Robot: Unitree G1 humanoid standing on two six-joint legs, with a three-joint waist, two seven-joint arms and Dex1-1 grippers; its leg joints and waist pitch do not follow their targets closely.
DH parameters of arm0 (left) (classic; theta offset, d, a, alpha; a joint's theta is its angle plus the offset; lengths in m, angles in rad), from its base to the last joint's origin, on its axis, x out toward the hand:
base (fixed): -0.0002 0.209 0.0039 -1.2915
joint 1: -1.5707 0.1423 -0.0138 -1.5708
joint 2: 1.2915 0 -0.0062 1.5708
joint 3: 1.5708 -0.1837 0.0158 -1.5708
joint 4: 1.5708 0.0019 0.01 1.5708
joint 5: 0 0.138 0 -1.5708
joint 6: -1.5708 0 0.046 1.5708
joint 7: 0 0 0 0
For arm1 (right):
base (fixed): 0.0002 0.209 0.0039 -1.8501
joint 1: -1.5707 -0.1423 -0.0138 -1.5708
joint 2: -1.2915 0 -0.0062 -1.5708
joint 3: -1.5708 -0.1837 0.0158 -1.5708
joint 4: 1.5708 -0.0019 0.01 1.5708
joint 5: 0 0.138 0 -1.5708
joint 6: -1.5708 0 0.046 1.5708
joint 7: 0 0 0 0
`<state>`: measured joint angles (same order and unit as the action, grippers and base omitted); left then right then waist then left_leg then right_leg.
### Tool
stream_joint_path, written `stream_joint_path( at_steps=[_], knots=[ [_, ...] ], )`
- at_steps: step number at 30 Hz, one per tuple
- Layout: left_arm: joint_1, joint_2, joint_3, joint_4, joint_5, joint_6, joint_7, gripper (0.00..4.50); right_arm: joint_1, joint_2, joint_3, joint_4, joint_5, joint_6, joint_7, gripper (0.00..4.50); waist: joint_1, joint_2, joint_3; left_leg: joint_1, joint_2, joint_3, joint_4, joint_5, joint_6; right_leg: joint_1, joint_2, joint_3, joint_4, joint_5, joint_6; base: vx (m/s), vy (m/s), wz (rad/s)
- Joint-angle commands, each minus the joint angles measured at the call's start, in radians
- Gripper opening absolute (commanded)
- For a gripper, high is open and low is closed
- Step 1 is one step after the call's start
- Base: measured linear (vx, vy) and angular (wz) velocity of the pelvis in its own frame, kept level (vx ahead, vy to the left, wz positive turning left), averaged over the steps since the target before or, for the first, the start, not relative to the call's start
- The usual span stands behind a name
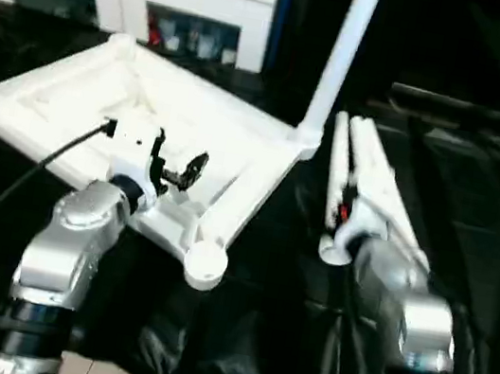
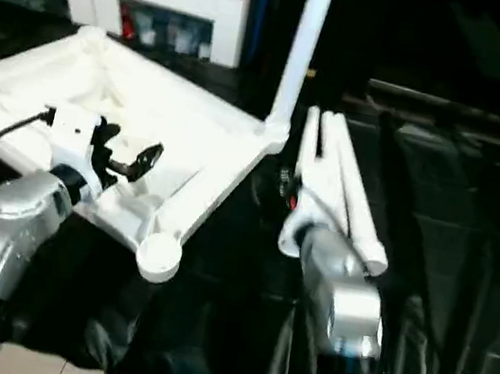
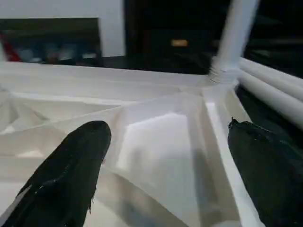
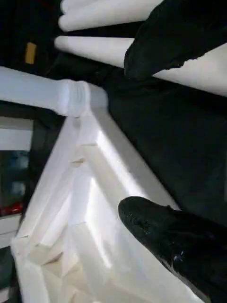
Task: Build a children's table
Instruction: Pick table leg
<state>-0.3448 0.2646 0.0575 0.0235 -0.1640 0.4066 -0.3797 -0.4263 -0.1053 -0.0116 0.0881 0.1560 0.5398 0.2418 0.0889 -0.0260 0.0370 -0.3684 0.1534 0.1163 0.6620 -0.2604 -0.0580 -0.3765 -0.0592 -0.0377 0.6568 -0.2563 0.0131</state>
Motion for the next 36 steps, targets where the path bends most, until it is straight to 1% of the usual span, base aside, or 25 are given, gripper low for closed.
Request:
stream_joint_path(
  at_steps=[1, 2, 3, 4, 5, 6, 7, 8, 9, 10, 11, 12, 13, 14, 15, 16, 17, 18, 19, 22, 23, 26, 27, 31, 36],
  knots=[
    [-0.022, 0.021, -0.030, 0.000, -0.014, 0.005, -0.047, 4.50, -0.027, -0.007, -0.021, 0.049, -0.001, 0.014, 0.000, 4.44, -0.005, 0.015, -0.065, 0.018, 0.043, 0.000, -0.076, 0.343, 0.020, 0.053, -0.063, 0.039, -0.038, 0.379, -0.242, 0.000, 0.000, 0.00],
    [-0.024, 0.041, -0.044, -0.005, -0.012, 0.012, -0.074, 4.50, -0.067, -0.004, -0.023, 0.109, -0.016, 0.011, -0.017, 4.44, -0.004, 0.016, -0.060, 0.018, 0.048, 0.002, -0.088, 0.218, -0.006, 0.059, -0.070, 0.041, -0.046, 0.298, -0.248, -0.054, -0.025, 0.00],
    [-0.026, 0.060, -0.058, -0.009, -0.011, 0.018, -0.098, 4.50, -0.107, -0.001, -0.024, 0.166, -0.029, 0.007, -0.034, 4.44, -0.009, 0.017, -0.055, 0.020, 0.050, 0.003, -0.101, 0.107, -0.032, 0.058, -0.074, 0.041, -0.055, 0.200, -0.255, -0.073, -0.028, 0.00],
    [-0.028, 0.069, -0.064, -0.010, -0.010, 0.023, -0.110, 4.50, -0.127, 0.000, -0.025, 0.196, -0.035, 0.000, -0.045, 4.44, -0.009, 0.017, -0.053, 0.022, 0.052, 0.006, -0.107, 0.043, -0.051, 0.058, -0.075, 0.043, -0.061, 0.139, -0.254, -0.073, -0.028, 0.00],
    [-0.028, 0.084, -0.074, -0.014, -0.007, 0.030, -0.129, 4.50, -0.160, 0.005, -0.035, 0.247, -0.031, -0.015, -0.054, 4.44, -0.009, 0.017, -0.051, 0.022, 0.053, 0.007, -0.111, 0.021, -0.055, 0.059, -0.078, 0.044, -0.064, 0.117, -0.253, -0.077, -0.029, 0.00],
    [-0.029, 0.097, -0.079, -0.016, -0.007, 0.034, -0.149, 4.50, -0.194, 0.009, -0.043, 0.302, -0.026, -0.027, -0.069, 4.44, -0.008, 0.017, -0.048, 0.023, 0.054, 0.012, -0.116, -0.014, -0.058, 0.058, -0.077, 0.046, -0.070, 0.076, -0.244, -0.062, -0.037, 0.01],
    [-0.031, 0.115, -0.083, -0.021, -0.009, 0.048, -0.172, 4.50, -0.257, 0.008, -0.056, 0.407, -0.031, -0.037, -0.102, 4.44, -0.007, 0.020, -0.047, 0.025, 0.055, 0.013, -0.118, -0.031, -0.062, 0.055, -0.079, 0.046, -0.072, 0.053, -0.243, -0.062, -0.037, 0.01],
    [-0.032, 0.124, -0.084, -0.023, -0.011, 0.055, -0.184, 4.50, -0.288, 0.007, -0.061, 0.457, -0.033, -0.041, -0.118, 4.44, -0.013, 0.019, -0.049, 0.029, 0.052, 0.016, -0.120, -0.059, -0.074, 0.049, -0.078, 0.044, -0.071, 0.008, -0.249, -0.065, -0.043, -0.02],
    [-0.036, 0.146, -0.088, -0.029, -0.013, 0.071, -0.210, 4.50, -0.356, 0.004, -0.082, 0.572, -0.031, -0.051, -0.144, 4.44, -0.009, 0.019, -0.049, 0.028, 0.053, 0.025, -0.122, -0.066, -0.073, 0.048, -0.077, 0.046, -0.078, -0.016, -0.233, -0.063, -0.046, 0.00],
    [-0.036, 0.157, -0.089, -0.035, -0.021, 0.078, -0.226, 4.50, -0.387, 0.001, -0.086, 0.624, -0.034, -0.052, -0.152, 4.44, -0.009, 0.022, -0.049, 0.030, 0.054, 0.027, -0.122, -0.072, -0.072, 0.044, -0.077, 0.046, -0.078, -0.021, -0.236, -0.063, -0.046, 0.00],
    [-0.036, 0.157, -0.089, -0.035, -0.021, 0.078, -0.226, 4.50, -0.387, 0.001, -0.086, 0.624, -0.034, -0.052, -0.152, 4.44, -0.007, 0.019, -0.048, 0.028, 0.056, 0.029, -0.123, -0.077, -0.072, 0.043, -0.077, 0.045, -0.081, -0.031, -0.235, 0.000, 0.000, 0.00],
    [-0.036, 0.187, -0.099, -0.058, -0.040, 0.098, -0.268, 4.50, -0.459, -0.006, -0.106, 0.738, -0.029, -0.052, -0.178, 4.44, -0.005, 0.018, -0.048, 0.021, 0.056, 0.030, -0.124, -0.066, -0.073, 0.048, -0.074, 0.045, -0.078, -0.016, -0.226, 0.000, 0.000, 0.00],
    [-0.036, 0.187, -0.099, -0.058, -0.040, 0.098, -0.268, 4.50, -0.459, -0.006, -0.106, 0.738, -0.029, -0.052, -0.178, 4.44, -0.007, 0.021, -0.051, 0.023, 0.055, 0.030, -0.123, -0.068, -0.078, 0.042, -0.071, 0.042, -0.073, -0.016, -0.231, 0.000, 0.000, 0.00],
    [-0.035, 0.196, -0.103, -0.066, -0.046, 0.102, -0.281, 4.50, -0.480, -0.008, -0.114, 0.771, -0.026, -0.054, -0.181, 4.44, -0.005, 0.018, -0.052, 0.020, 0.055, 0.031, -0.122, -0.061, -0.076, 0.043, -0.072, 0.043, -0.073, -0.001, -0.230, 0.000, 0.000, 0.00],
    [-0.033, 0.206, -0.104, -0.076, -0.056, 0.110, -0.296, 4.50, -0.501, -0.008, -0.124, 0.806, -0.018, -0.054, -0.173, 4.44, -0.003, 0.017, -0.051, 0.019, 0.056, 0.031, -0.123, -0.053, -0.072, 0.042, -0.071, 0.042, -0.070, 0.017, -0.231, 0.000, 0.000, 0.00],
    [-0.029, 0.218, -0.107, -0.089, -0.066, 0.122, -0.313, 4.50, -0.518, -0.009, -0.127, 0.835, -0.016, -0.051, -0.166, 4.44, -0.002, 0.013, -0.051, 0.019, 0.057, 0.033, -0.123, -0.045, -0.065, 0.041, -0.070, 0.041, -0.071, 0.035, -0.231, 0.000, 0.000, 0.00],
    [-0.022, 0.231, -0.108, -0.104, -0.077, 0.135, -0.333, 4.50, -0.535, -0.008, -0.133, 0.864, -0.007, -0.042, -0.154, 4.44, -0.001, 0.014, -0.052, 0.019, 0.057, 0.032, -0.122, -0.039, -0.064, 0.041, -0.071, 0.041, -0.067, 0.044, -0.236, 0.000, 0.000, 0.00],
    [-0.018, 0.241, -0.109, -0.115, -0.085, 0.144, -0.347, 4.50, -0.553, -0.008, -0.137, 0.896, -0.001, -0.044, -0.147, 4.44, -0.002, 0.016, -0.053, 0.016, 0.058, 0.031, -0.123, -0.032, -0.060, 0.042, -0.070, 0.039, -0.065, 0.058, -0.241, 0.000, 0.000, 0.00],
    [-0.006, 0.256, -0.113, -0.136, -0.087, 0.154, -0.360, 4.50, -0.573, -0.006, -0.141, 0.942, 0.006, -0.041, -0.142, 4.44, -0.004, 0.013, -0.054, 0.015, 0.058, 0.031, -0.122, -0.027, -0.057, 0.042, -0.071, 0.038, -0.063, 0.069, -0.248, 0.000, 0.000, 0.00],
    [0.004, 0.261, -0.110, -0.156, -0.096, 0.171, -0.372, 4.50, -0.592, -0.004, -0.155, 1.001, 0.006, -0.036, -0.146, 4.44, -0.003, 0.012, -0.053, 0.013, 0.058, 0.033, -0.122, -0.012, -0.048, 0.042, -0.070, 0.037, -0.064, 0.081, -0.253, 0.000, 0.000, 0.00],
    [0.008, 0.265, -0.109, -0.164, -0.100, 0.176, -0.376, 4.50, -0.601, -0.004, -0.157, 1.025, 0.003, -0.044, -0.149, 4.44, -0.004, 0.008, -0.053, 0.013, 0.058, 0.034, -0.121, -0.010, -0.047, 0.042, -0.070, 0.038, -0.063, 0.082, -0.255, 0.000, 0.000, 0.00],
    [0.014, 0.270, -0.110, -0.181, -0.106, 0.190, -0.376, 4.50, -0.612, -0.005, -0.173, 1.071, 0.001, -0.065, -0.182, 4.44, -0.001, 0.010, -0.055, 0.012, 0.060, 0.034, -0.121, 0.004, -0.046, 0.041, -0.072, 0.037, -0.060, 0.092, -0.256, 0.000, 0.000, 0.00],
    [0.019, 0.273, -0.110, -0.194, -0.110, 0.200, -0.375, 4.50, -0.617, -0.003, -0.194, 1.094, 0.010, -0.087, -0.200, 4.44, 0.001, 0.009, -0.055, 0.012, 0.060, 0.035, -0.121, 0.009, -0.045, 0.040, -0.072, 0.036, -0.060, 0.099, -0.256, 0.000, 0.000, 0.00],
    [0.029, 0.285, -0.105, -0.219, -0.122, 0.229, -0.378, 4.50, -0.638, -0.002, -0.209, 1.135, 0.024, -0.135, -0.189, 4.44, -0.001, 0.009, -0.052, 0.012, 0.060, 0.036, -0.122, -0.015, -0.046, 0.039, -0.071, 0.037, -0.062, 0.079, -0.252, 0.000, 0.000, 0.00],
    [0.027, 0.292, -0.104, -0.218, -0.121, 0.237, -0.382, 4.50, -0.655, -0.001, -0.221, 1.153, 0.027, -0.162, -0.187, 4.44, -0.001, 0.010, -0.051, 0.011, 0.060, 0.036, -0.123, -0.023, -0.044, 0.038, -0.071, 0.037, -0.063, 0.066, -0.251, 0.000, 0.000, 0.00]
  ],
)
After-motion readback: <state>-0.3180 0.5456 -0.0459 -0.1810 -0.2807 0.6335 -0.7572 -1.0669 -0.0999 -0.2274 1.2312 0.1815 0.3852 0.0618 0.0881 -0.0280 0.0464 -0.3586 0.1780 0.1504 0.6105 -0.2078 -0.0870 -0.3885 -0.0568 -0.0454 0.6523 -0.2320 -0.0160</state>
